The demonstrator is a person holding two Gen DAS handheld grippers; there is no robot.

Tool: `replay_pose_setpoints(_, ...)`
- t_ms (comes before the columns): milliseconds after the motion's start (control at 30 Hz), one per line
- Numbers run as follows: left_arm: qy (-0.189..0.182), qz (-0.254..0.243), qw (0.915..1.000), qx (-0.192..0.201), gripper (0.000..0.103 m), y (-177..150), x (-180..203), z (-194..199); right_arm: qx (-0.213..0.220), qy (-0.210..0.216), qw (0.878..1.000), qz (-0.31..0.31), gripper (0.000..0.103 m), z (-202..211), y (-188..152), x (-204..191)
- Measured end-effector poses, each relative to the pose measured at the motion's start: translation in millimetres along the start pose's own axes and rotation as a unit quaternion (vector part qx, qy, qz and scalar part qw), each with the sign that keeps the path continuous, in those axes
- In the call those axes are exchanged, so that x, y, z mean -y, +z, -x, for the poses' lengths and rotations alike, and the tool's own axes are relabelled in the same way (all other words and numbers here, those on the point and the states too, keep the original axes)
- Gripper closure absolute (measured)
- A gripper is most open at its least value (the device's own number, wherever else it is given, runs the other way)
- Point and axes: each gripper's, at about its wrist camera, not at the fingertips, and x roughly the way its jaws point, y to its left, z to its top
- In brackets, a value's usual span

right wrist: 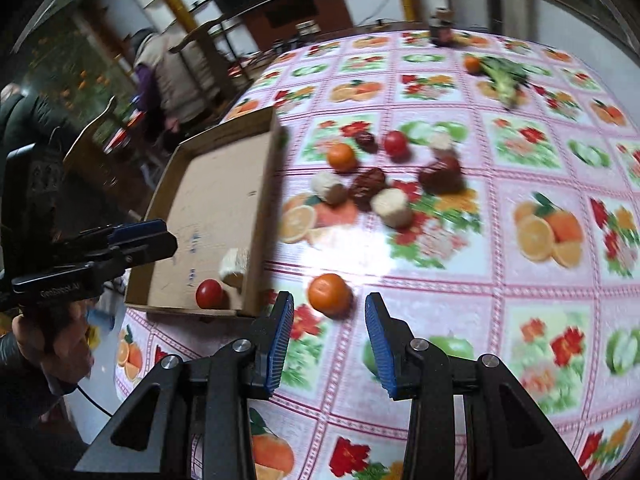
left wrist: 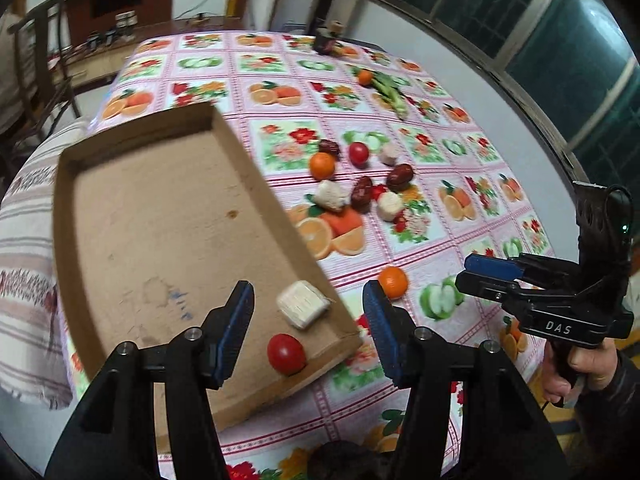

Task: Organize fruits
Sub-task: 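Grasp the mandarin orange with the left tool while the right tool grasps a red date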

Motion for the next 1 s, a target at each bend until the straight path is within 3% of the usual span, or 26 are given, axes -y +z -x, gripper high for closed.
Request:
replay_pose_setpoints(333, -0.03, -0.035, 0.9987, -0.022, 0.048, 14.2, 46.5, -20.9, 0.001, -0.02, 1.0, -0.015, 0.063, 10.3, -7.9, 31.1)
replay_pose_setpoints(667, -0.014, -0.056, 0.9971, -0.049, 0.048, 16.5, 81.7, -38.4, 0.02, -0.014, 0.999, -0.021, 0.062, 9.2, 29.5, 68.2)
replay_pose_setpoints(1000, -0.04, -0.083, 0.9914, -0.093, 0.048, 20.7, 98.0, -76.4, 0.005, -0.042, 0.999, -0.023, 0.057, -22.4, 61.3, 77.0)
